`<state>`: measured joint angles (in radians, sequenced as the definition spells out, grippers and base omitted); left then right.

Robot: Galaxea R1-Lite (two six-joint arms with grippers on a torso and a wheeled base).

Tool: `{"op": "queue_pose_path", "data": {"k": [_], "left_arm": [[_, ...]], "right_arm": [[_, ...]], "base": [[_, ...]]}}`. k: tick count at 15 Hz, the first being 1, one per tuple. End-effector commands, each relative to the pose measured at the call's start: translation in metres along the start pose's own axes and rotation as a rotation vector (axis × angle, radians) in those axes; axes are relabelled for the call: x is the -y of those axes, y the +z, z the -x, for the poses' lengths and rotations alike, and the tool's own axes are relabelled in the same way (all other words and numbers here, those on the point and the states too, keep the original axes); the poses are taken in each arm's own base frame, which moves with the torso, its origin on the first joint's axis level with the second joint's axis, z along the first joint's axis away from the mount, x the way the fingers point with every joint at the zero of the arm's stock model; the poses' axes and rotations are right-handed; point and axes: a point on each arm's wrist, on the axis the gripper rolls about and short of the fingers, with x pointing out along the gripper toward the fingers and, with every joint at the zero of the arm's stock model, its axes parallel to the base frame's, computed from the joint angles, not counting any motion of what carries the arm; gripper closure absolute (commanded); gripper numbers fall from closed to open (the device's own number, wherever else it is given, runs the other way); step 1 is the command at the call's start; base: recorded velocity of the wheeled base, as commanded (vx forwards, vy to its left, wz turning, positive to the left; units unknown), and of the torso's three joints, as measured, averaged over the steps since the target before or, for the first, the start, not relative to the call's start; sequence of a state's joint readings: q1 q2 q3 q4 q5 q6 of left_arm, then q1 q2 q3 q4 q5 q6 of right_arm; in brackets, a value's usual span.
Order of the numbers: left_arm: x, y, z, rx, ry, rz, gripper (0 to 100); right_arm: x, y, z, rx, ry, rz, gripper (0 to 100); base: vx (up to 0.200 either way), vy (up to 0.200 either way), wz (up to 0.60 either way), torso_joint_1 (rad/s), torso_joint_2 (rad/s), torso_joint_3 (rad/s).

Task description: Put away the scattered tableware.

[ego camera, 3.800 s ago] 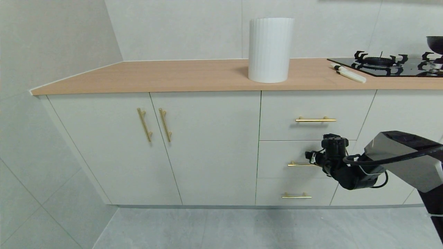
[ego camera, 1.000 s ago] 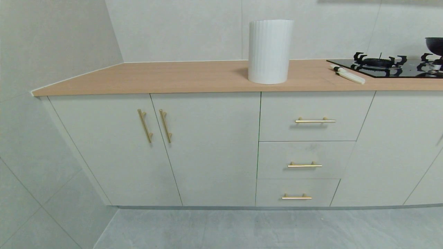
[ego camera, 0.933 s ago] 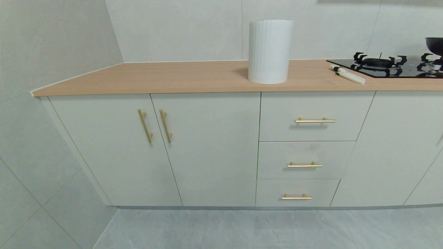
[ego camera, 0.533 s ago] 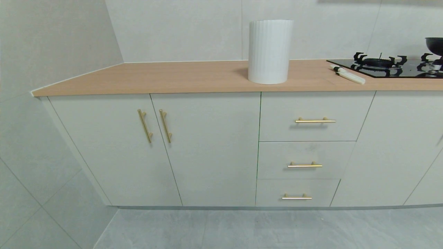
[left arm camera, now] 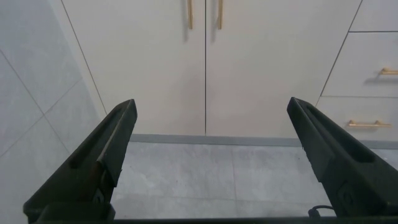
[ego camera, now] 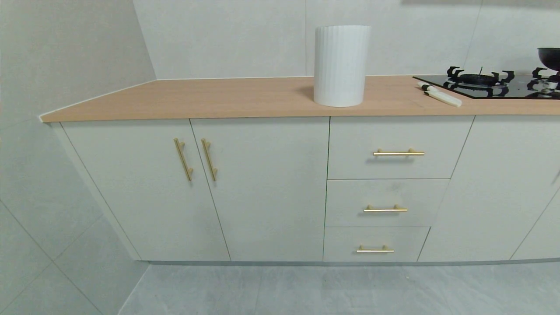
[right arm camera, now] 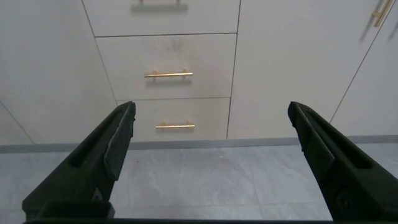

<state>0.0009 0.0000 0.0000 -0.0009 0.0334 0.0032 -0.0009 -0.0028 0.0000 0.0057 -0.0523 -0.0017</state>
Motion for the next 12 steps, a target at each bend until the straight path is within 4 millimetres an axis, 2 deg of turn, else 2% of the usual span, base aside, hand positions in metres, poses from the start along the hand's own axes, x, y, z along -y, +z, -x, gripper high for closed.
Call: {"op": "queue_pose_path", "data": {"k": [1,12], "left_arm": [[0.0000,0.0001,-0.0001,-0.001,-0.001,0.000,0],[0.0000,0.0001,-0.0001,-0.001,0.001,0.002,0]], "right_arm": [[0.0000,0.0000,-0.0002,-0.003,0.000,0.002,0],[0.0000,0.0000,-0.0002,-0.003,0.001,0.000,0]], "base": [[0.200,0.000,0.00,-0.007,0.00,-0.002],[0.200,0.000,0.00,0.002,0.00,0.003]]}}
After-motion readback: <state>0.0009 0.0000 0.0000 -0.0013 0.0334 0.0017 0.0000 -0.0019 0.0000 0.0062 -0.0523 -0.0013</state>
